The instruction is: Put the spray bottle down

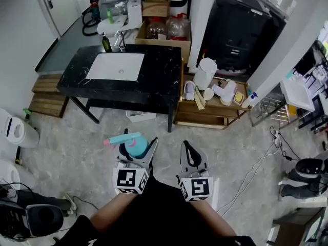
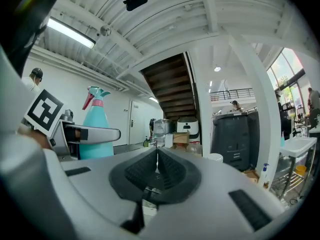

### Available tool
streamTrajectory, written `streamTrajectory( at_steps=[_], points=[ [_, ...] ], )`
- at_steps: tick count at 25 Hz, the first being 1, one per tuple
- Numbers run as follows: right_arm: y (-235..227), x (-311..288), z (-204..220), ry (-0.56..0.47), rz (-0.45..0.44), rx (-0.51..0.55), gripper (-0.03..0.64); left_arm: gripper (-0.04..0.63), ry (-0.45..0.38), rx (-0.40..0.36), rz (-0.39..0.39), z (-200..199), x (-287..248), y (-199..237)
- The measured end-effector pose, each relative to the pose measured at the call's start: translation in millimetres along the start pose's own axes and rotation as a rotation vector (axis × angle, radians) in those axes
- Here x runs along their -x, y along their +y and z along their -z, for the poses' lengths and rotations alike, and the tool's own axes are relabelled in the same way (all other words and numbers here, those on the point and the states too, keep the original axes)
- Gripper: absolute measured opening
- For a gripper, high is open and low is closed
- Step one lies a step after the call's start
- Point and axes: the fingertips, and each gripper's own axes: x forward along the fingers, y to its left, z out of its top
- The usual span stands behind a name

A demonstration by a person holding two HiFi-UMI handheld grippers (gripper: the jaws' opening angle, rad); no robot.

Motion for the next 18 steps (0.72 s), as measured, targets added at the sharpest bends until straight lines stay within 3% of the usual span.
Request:
streamTrajectory(
  at_steps=[4, 13, 18],
  points=[
    [0.2, -50.7, 9.2, 0.023, -0.007, -0.019, 0.017, 0.448, 0.007, -0.001, 0.001, 5.0, -36.1, 31.4],
    [26.5, -175.9, -4.2, 0.042, -0.146, 0.037, 0.017, 0.448, 0.033, 0.059, -0.016, 9.0, -110.8, 103.6],
    [15.1, -230.0, 1.7, 0.078, -0.102, 0.018, 0.017, 0.448, 0.058, 0.059, -0.016, 12.0, -150.9, 139.3]
  ],
)
